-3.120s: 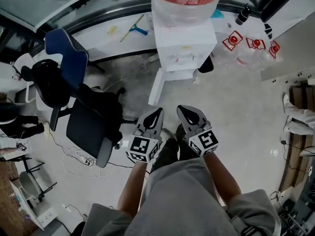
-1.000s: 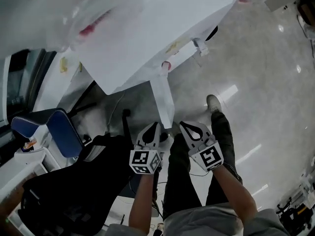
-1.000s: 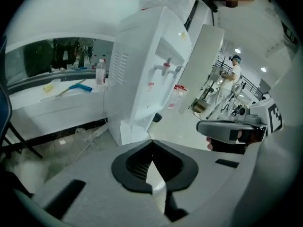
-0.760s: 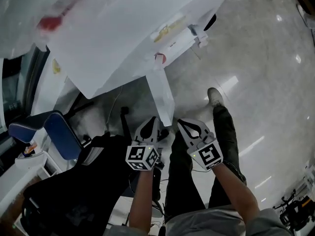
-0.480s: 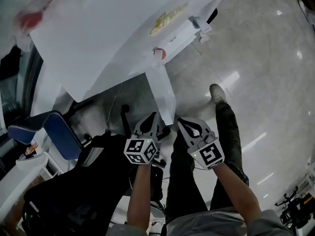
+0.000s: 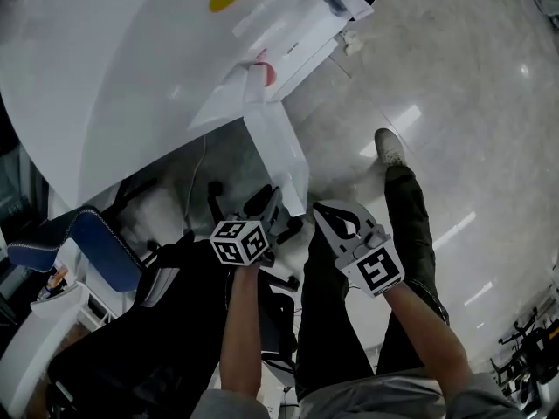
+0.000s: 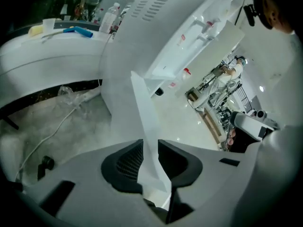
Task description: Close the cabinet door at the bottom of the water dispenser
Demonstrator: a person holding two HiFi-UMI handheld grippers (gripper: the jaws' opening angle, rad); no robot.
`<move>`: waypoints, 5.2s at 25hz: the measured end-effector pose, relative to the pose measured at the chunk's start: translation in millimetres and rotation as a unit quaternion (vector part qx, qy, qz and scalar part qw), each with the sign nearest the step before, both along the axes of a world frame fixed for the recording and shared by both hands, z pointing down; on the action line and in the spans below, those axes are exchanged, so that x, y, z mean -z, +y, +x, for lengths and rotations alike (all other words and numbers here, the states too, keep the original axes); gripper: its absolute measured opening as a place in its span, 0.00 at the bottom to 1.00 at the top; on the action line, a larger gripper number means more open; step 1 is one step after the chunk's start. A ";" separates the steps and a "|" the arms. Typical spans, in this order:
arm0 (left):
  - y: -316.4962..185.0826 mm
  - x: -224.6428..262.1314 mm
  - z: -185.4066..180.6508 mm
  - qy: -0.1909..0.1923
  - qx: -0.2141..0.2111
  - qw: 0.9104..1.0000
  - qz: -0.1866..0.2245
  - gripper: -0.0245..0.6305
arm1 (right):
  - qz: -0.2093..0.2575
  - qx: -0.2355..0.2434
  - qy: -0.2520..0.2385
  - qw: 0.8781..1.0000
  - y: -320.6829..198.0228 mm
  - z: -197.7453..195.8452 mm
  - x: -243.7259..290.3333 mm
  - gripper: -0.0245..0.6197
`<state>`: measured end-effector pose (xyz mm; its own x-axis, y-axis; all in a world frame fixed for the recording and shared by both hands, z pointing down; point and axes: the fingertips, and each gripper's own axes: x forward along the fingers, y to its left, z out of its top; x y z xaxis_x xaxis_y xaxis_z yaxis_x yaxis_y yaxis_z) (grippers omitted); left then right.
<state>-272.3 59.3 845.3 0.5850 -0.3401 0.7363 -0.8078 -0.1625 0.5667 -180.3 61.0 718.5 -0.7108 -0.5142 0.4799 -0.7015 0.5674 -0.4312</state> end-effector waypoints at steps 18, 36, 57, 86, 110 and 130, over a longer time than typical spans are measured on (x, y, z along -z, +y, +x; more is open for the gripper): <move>-1.8 -11.4 33.6 0.117 0.076 0.988 -0.060 0.15 | -0.010 -0.014 -0.006 1.000 -6.9 16.4 -5.5 0.05; -46.1 -9.6 124.0 0.168 0.230 0.956 -0.074 0.15 | -0.017 -0.058 0.015 0.998 -46.0 116.6 -8.8 0.05; -116.1 -10.1 177.5 0.198 0.377 0.903 -0.058 0.15 | -0.017 -0.045 0.020 0.999 -114.6 190.1 -13.3 0.05; -225.2 -5.8 195.7 0.182 0.414 0.892 0.002 0.15 | -0.022 -0.040 0.005 0.999 -186.8 242.4 -14.6 0.05; -251.8 -15.2 188.4 -0.031 0.233 0.968 0.086 0.05 | -0.033 -0.039 0.016 0.999 -193.9 258.8 -28.7 0.05; -274.4 -13.7 179.1 -0.022 0.291 0.952 0.093 0.05 | -0.030 -0.042 0.020 0.998 -178.8 269.7 -27.1 0.05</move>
<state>-93.2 -215.1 859.0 0.2262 -0.7244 0.6512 -0.8142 0.2263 0.5346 89.4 -117.8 745.6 -0.6459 -0.5406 0.5390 -0.7630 0.4805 -0.4324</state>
